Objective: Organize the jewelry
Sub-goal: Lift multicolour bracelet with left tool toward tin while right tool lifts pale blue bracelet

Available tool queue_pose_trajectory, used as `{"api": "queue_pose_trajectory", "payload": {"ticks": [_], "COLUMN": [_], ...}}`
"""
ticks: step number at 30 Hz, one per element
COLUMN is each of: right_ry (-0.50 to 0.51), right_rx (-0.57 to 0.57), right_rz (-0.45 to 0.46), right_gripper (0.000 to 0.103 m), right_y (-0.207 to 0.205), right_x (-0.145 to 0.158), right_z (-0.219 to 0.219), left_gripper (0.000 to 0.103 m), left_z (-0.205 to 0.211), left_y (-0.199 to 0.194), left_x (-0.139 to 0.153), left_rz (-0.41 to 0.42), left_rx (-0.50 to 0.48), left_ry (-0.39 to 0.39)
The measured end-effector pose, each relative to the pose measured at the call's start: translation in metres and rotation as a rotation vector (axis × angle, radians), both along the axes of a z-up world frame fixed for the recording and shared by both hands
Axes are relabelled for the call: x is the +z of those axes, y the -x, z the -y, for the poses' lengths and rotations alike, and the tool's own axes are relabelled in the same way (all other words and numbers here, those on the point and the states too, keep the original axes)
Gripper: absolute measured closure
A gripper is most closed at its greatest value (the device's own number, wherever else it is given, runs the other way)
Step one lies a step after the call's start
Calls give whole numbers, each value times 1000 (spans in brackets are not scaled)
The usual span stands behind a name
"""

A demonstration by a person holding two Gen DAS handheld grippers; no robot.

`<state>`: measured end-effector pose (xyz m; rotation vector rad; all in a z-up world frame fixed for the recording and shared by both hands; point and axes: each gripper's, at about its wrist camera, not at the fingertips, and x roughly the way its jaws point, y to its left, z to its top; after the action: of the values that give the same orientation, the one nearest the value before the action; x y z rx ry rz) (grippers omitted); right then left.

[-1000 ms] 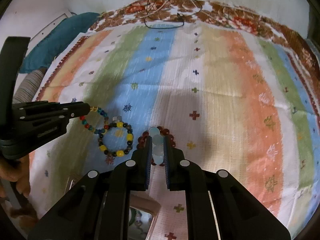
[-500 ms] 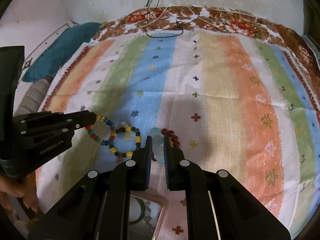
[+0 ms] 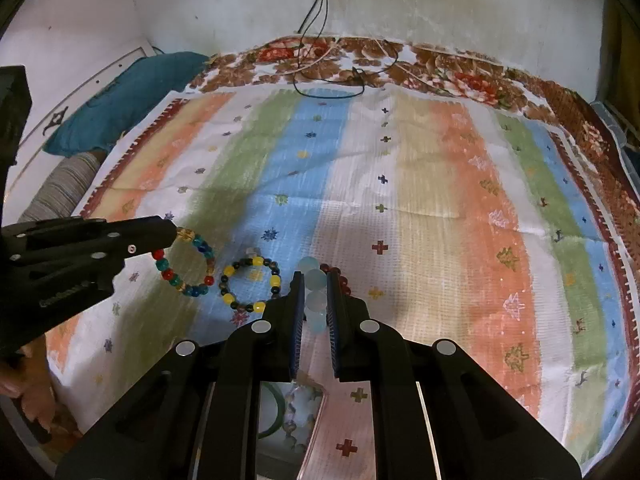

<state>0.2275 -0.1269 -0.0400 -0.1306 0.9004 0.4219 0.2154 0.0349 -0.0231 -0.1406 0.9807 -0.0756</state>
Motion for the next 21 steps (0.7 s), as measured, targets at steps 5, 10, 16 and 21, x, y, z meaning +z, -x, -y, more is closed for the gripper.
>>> {"api": "queue_pose_trajectory", "payload": {"ticks": [5, 10, 16, 21], "right_ry": [2, 13, -8, -26], "right_rx": [15, 25, 27, 26], "right_rz": [28, 64, 90, 103], "right_gripper": [91, 91, 91, 91], "right_y": [10, 21, 34, 44], "right_x": [4, 9, 18, 22], "right_z": [0, 0, 4, 8], "left_gripper": [94, 94, 94, 94], "left_z": [2, 4, 8, 15], "left_y": [11, 20, 36, 49], "left_x": [9, 14, 24, 31], "left_rz": [29, 47, 83, 119], "left_rx": [-3, -5, -11, -32], "left_ry": [6, 4, 10, 13]}}
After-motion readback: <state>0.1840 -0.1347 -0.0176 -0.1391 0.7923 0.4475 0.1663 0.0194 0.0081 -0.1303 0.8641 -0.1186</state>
